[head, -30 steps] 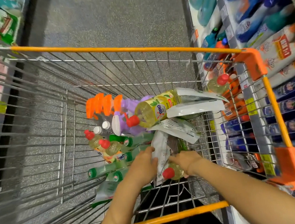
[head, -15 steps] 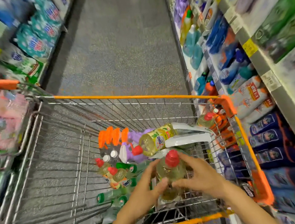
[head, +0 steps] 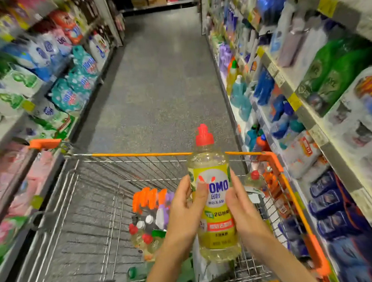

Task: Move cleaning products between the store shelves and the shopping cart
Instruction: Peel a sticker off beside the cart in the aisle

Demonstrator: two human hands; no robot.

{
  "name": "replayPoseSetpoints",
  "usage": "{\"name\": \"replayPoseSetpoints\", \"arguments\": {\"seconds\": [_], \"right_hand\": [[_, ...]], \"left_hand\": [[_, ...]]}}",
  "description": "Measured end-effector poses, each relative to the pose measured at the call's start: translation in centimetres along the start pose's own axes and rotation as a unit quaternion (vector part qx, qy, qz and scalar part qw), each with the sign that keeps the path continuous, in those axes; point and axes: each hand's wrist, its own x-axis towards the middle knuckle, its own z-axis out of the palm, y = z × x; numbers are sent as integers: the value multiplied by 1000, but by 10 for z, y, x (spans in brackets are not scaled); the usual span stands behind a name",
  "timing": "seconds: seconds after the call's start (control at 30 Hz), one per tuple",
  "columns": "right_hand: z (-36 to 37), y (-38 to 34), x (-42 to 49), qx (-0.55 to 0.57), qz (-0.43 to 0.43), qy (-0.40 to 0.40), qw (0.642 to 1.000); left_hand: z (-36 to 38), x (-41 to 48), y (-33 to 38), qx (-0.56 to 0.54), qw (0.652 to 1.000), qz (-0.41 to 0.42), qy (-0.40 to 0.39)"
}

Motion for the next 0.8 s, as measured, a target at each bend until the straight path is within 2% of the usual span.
{"name": "replayPoseSetpoints", "arguments": {"seconds": [0.43, 0.6, 0.8], "right_hand": [[-5, -39, 4, -13, -43, 21, 999], [-6, -50, -9, -10, -41, 28, 999], [0, -67, -45, -26, -65, 81, 994]], "left_hand": [[26, -6, 30, -76, 996, 26, 39], [34, -16, 36, -79, 996, 41, 27], [47, -39, 52, -76, 995, 60, -9]]}}
